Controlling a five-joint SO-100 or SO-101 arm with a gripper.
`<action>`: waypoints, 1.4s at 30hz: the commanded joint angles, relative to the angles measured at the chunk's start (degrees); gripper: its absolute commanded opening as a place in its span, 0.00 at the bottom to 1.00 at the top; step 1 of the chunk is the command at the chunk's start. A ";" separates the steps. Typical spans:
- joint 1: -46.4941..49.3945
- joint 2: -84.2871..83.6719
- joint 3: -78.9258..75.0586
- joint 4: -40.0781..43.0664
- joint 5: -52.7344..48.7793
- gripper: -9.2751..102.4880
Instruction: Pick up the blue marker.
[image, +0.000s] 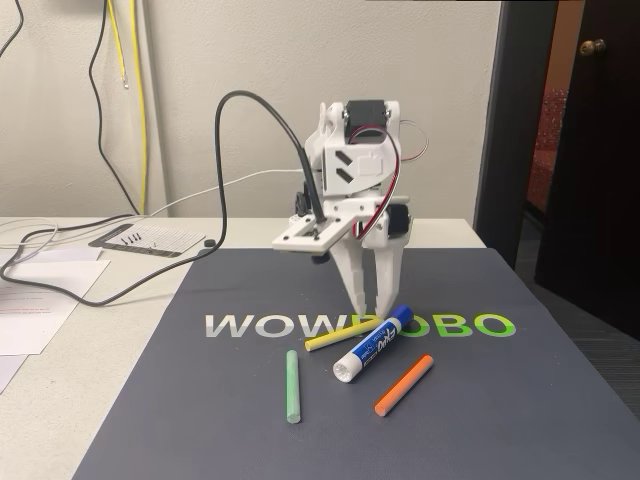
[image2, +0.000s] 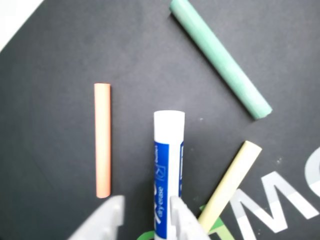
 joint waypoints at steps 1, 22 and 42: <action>0.79 0.26 -2.55 -0.53 -1.41 0.29; 2.64 -4.92 -2.55 -1.23 -9.49 0.35; 1.67 -6.50 -2.64 1.23 -14.77 0.34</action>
